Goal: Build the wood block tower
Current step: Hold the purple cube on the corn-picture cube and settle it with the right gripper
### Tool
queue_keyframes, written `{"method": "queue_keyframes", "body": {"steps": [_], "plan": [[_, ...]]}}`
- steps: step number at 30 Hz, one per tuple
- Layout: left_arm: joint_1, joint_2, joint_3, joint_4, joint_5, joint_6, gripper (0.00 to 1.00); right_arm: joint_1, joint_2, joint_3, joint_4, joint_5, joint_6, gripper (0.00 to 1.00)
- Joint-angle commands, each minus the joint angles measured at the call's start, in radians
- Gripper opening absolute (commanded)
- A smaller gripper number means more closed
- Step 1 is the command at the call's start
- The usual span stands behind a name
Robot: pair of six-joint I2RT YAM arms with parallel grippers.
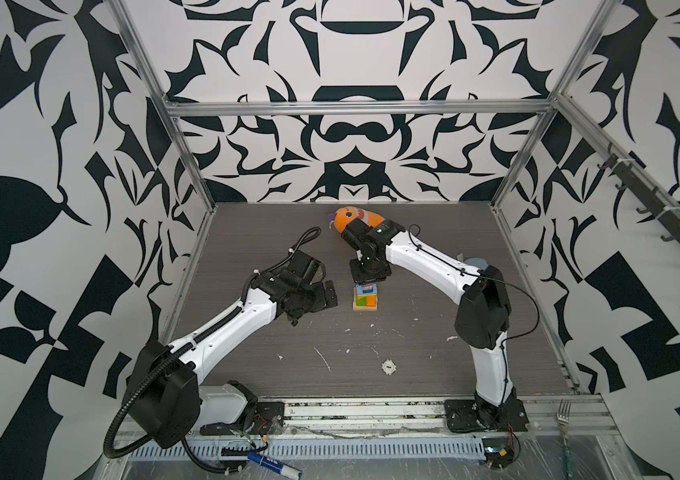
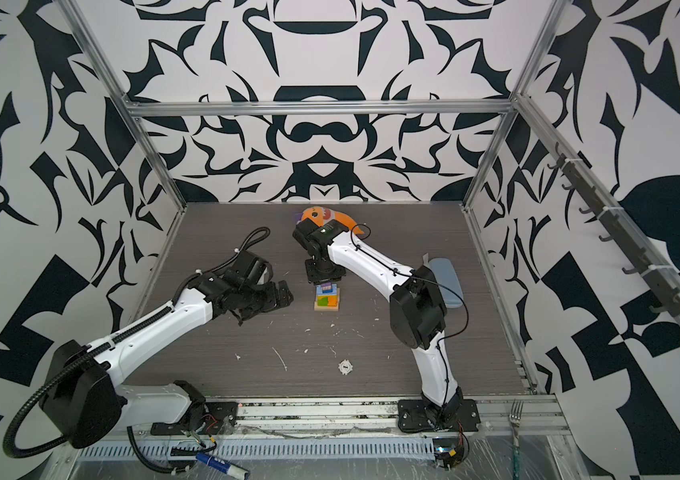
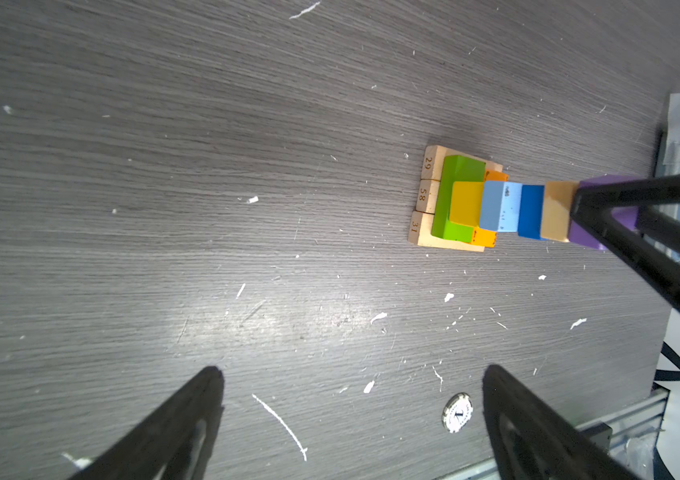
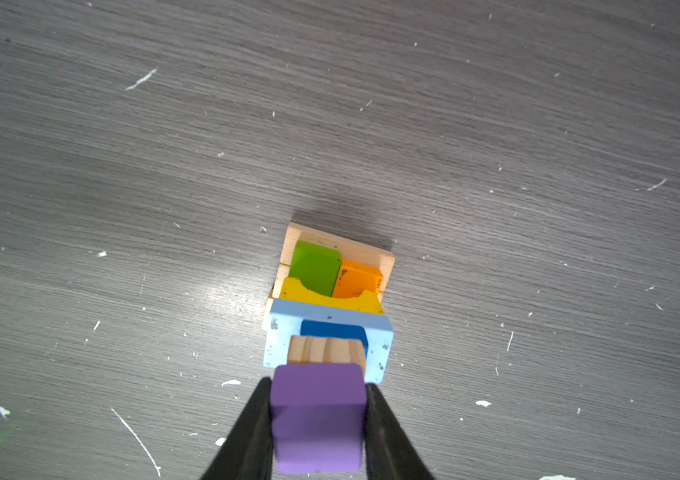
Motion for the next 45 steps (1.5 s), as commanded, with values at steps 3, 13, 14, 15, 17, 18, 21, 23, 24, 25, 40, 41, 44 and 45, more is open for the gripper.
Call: {"method": "queue_keyframes", "body": {"steps": [3,13,14,15,17,18,21,23,24,25,40,41,44,45], "plan": [[0.005,-0.002,-0.008,0.005,0.003,-0.004,1.00,0.006,-0.016,0.000,-0.013,0.016,0.012,0.37],[0.005,-0.004,-0.010,0.002,-0.001,-0.009,1.00,0.007,-0.021,-0.010,0.003,0.013,0.012,0.44],[0.005,-0.003,-0.008,0.003,-0.002,-0.010,1.00,0.007,-0.021,-0.009,0.004,0.011,0.012,0.46],[0.005,-0.003,-0.007,0.002,-0.003,-0.010,1.00,0.007,-0.022,-0.009,0.006,0.010,0.013,0.47],[0.005,-0.004,-0.007,0.001,-0.001,-0.009,1.00,0.007,-0.021,-0.008,0.009,0.008,0.012,0.49],[0.005,-0.005,-0.007,0.002,-0.002,-0.009,1.00,0.007,-0.021,-0.007,0.007,0.007,0.012,0.49],[0.005,-0.005,-0.007,0.002,-0.002,-0.009,1.00,0.007,-0.020,-0.001,0.008,0.006,0.013,0.50],[0.005,-0.006,-0.007,0.001,-0.002,-0.010,1.00,0.007,-0.017,0.004,0.004,0.006,0.012,0.50],[0.005,-0.006,-0.006,0.001,-0.002,-0.010,1.00,0.007,-0.015,0.006,0.003,0.007,0.012,0.51],[0.005,-0.007,-0.006,-0.001,-0.002,-0.010,1.00,0.007,-0.013,0.008,0.002,0.007,0.012,0.52],[0.005,-0.029,-0.014,0.009,0.010,-0.003,1.00,0.007,0.016,0.042,-0.043,0.025,0.056,0.55],[0.005,-0.029,-0.013,0.009,0.013,0.000,1.00,0.006,0.017,0.045,-0.050,0.025,0.061,0.55],[0.005,-0.029,-0.012,0.010,0.016,0.012,1.00,0.007,0.017,0.046,-0.055,0.019,0.073,0.54],[0.005,-0.029,-0.014,0.011,0.017,0.016,1.00,0.007,0.016,0.045,-0.052,0.018,0.077,0.54]]}}
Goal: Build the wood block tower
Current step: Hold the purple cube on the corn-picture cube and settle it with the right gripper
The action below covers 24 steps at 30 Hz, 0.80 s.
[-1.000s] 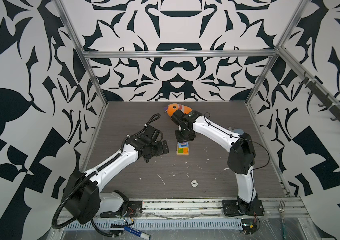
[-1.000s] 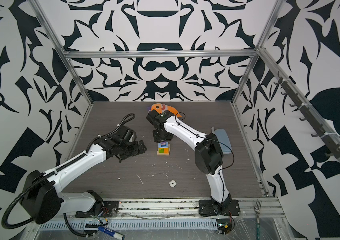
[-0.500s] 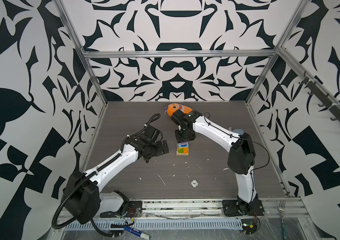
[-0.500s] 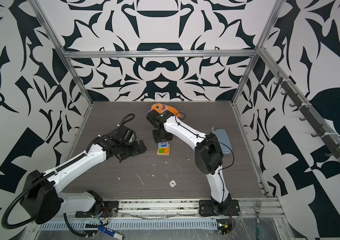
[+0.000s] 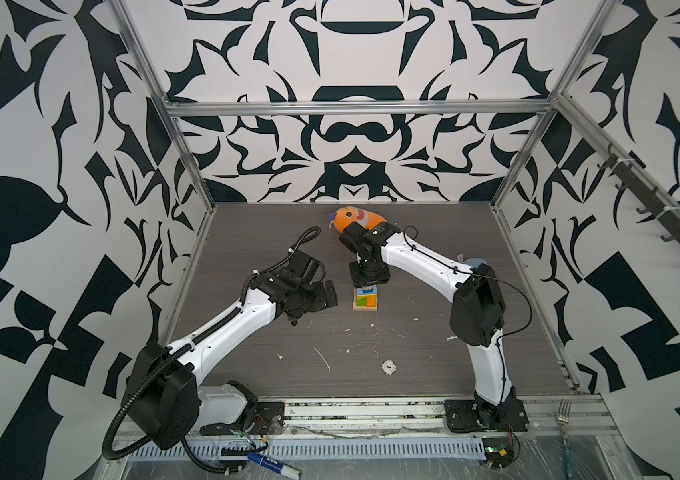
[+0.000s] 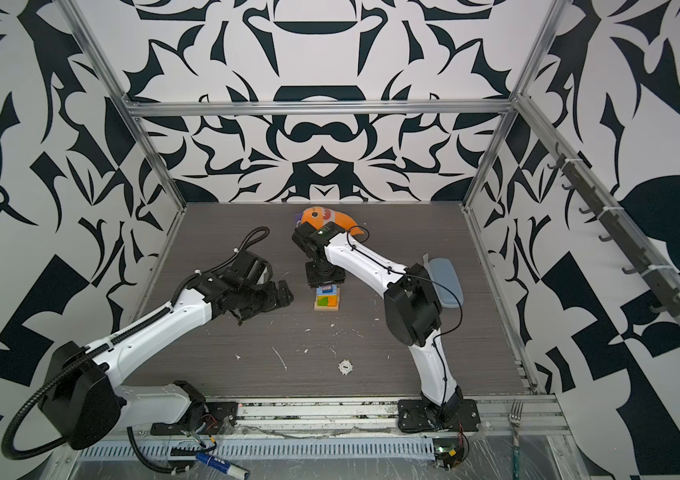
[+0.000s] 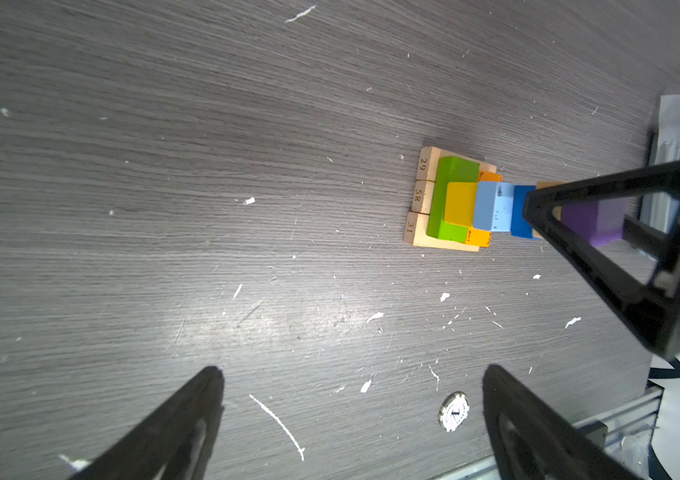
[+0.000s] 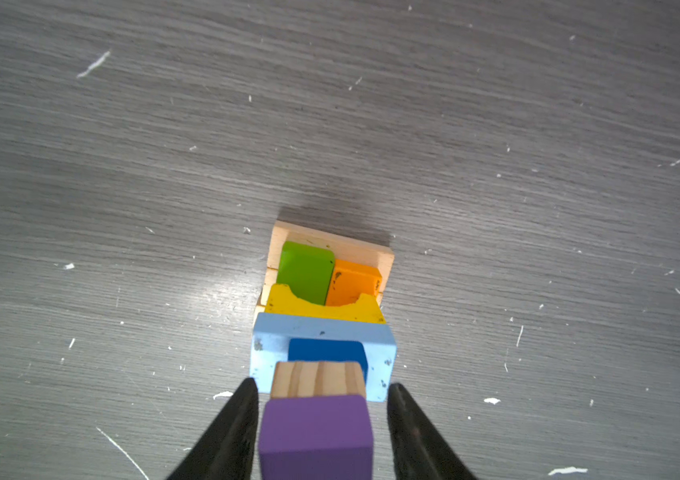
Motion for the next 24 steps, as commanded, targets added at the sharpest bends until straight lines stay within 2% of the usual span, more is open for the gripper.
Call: {"method": "queue_keyframes", "body": {"steps": [1,24], "plan": [[0.006,-0.021,-0.014,0.008,0.013,0.018,1.00,0.007,-0.022,0.042,-0.035,0.014,0.032,0.54],[0.019,-0.004,-0.011,0.028,0.030,0.051,1.00,0.007,0.027,0.071,-0.064,0.001,0.042,0.52]]}}
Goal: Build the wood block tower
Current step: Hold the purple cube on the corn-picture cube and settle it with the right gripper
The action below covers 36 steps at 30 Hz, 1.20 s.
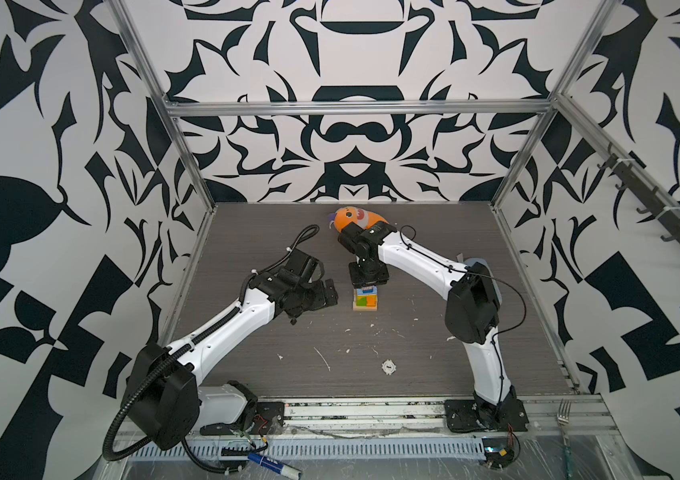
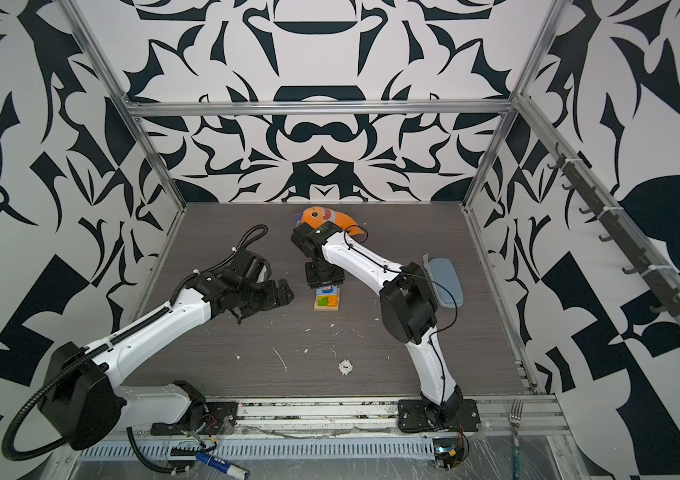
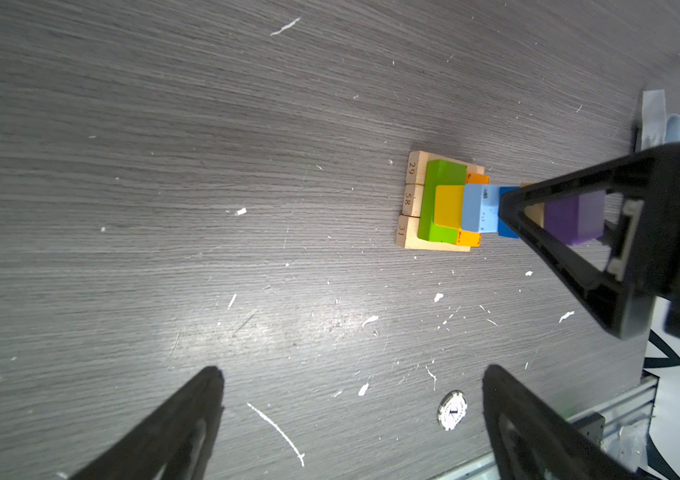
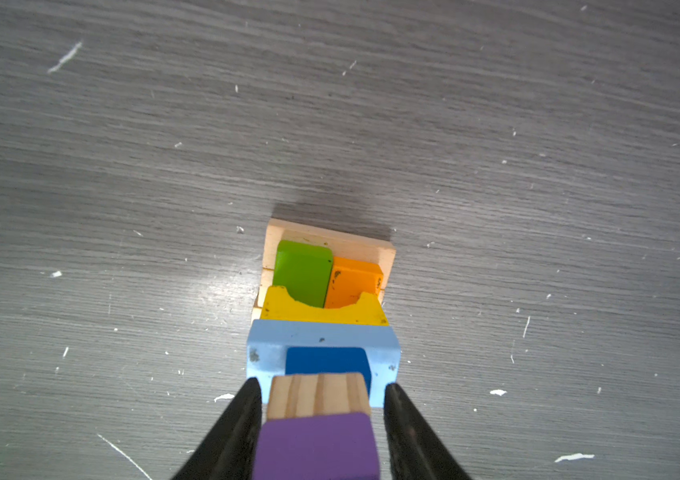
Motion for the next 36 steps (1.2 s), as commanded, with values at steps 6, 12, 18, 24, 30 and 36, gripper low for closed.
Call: {"method": "queue_keyframes", "body": {"steps": [6,12,18,24,30,36], "plan": [[0.010,-0.009,-0.014,0.006,0.009,0.016,1.00,0.007,-0.008,0.025,-0.025,0.010,0.020,0.51],[0.014,-0.015,-0.016,0.002,0.009,0.019,1.00,0.007,-0.003,0.028,-0.022,0.005,0.022,0.49],[0.015,-0.015,-0.016,0.002,0.008,0.017,1.00,0.007,-0.001,0.028,-0.022,0.010,0.025,0.48],[0.016,-0.018,-0.018,0.001,0.009,0.017,1.00,0.007,0.004,0.031,-0.021,0.010,0.025,0.48],[0.018,-0.017,-0.018,0.001,0.009,0.019,1.00,0.007,0.006,0.032,-0.021,0.008,0.027,0.46],[0.018,-0.021,-0.019,0.002,0.008,0.017,1.00,0.007,0.006,0.030,-0.020,0.008,0.028,0.44]]}}
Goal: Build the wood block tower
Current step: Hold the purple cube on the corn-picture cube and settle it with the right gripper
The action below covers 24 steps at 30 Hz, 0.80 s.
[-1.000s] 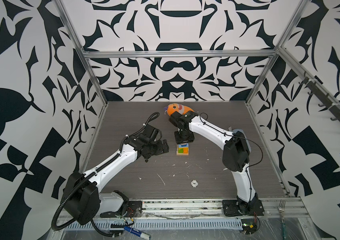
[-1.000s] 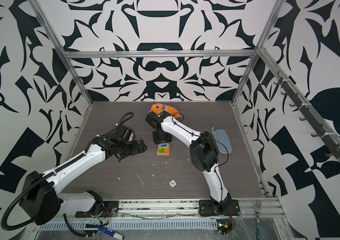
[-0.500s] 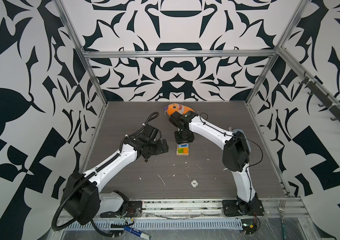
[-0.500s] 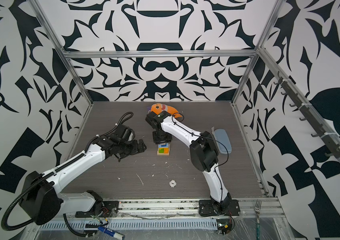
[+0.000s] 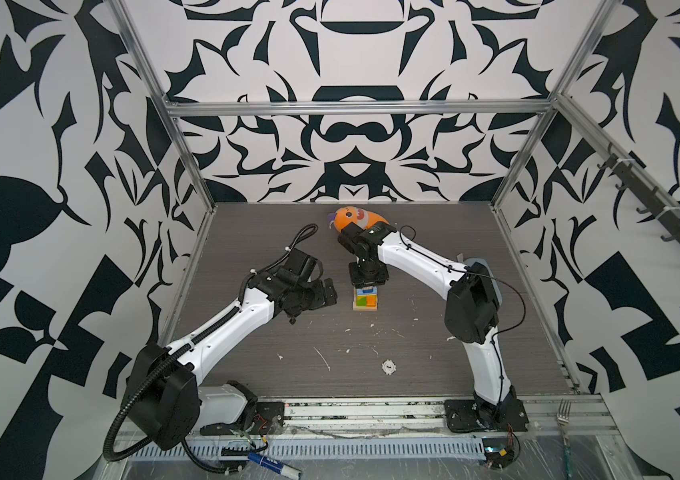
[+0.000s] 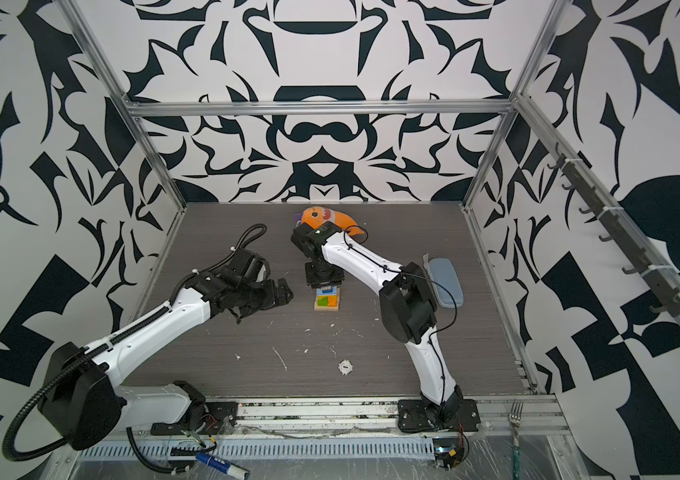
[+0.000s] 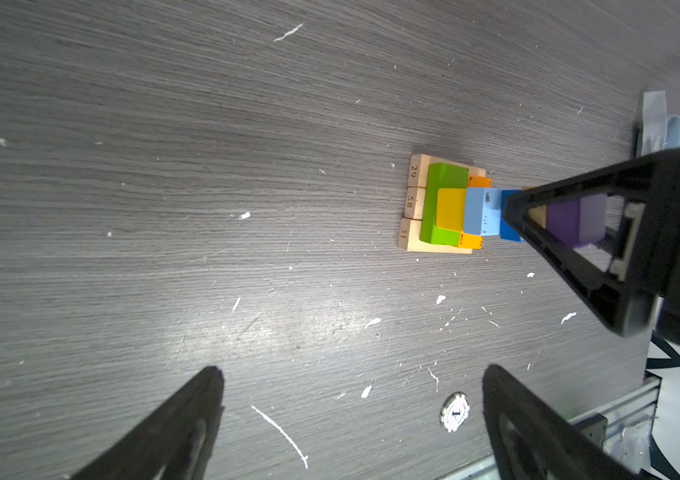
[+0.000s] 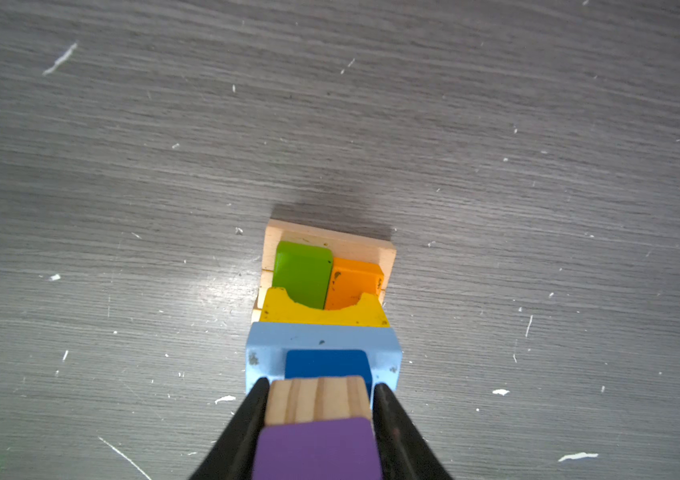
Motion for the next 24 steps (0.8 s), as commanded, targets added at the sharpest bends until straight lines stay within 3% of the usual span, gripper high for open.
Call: {"method": "queue_keyframes", "body": {"steps": [1,24], "plan": [[0.007,-0.020,-0.020,0.001,0.008,0.006,1.00,0.006,0.005,0.031,-0.020,0.008,0.018,0.43],[0.010,-0.020,-0.016,-0.006,0.010,0.009,1.00,0.006,0.008,0.038,-0.022,0.014,0.026,0.40]]}}
